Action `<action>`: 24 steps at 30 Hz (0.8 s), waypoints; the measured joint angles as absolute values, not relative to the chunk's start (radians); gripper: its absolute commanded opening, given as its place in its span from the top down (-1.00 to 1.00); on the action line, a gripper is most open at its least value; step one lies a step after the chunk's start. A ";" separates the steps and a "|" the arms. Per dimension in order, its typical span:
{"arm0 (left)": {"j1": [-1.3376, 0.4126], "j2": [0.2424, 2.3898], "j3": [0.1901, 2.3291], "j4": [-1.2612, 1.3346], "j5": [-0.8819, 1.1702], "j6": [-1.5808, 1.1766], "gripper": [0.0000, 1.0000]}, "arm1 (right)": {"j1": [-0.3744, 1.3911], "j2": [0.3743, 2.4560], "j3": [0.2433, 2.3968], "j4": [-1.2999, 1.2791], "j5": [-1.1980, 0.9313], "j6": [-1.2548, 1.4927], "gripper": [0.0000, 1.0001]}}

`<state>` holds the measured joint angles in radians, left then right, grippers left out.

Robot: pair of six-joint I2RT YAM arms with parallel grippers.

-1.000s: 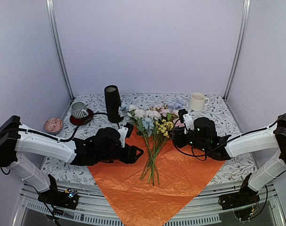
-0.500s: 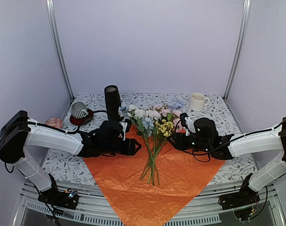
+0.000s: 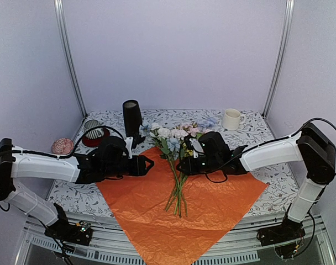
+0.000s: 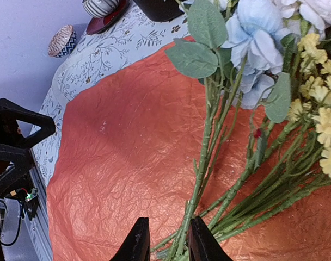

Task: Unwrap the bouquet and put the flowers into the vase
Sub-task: Pick up the fake flower from the flattened wrapping paper.

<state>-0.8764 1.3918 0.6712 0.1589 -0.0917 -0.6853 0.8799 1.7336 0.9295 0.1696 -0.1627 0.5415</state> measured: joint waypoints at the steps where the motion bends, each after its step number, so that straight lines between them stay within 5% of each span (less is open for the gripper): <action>1: -0.872 1.377 0.657 0.159 -0.091 -0.685 -0.05 | 0.888 1.753 0.951 0.155 -0.162 0.538 0.45; 24: -0.823 1.309 0.586 0.152 -0.076 -0.655 -0.03 | 0.924 1.906 1.176 -0.101 -0.059 0.510 0.44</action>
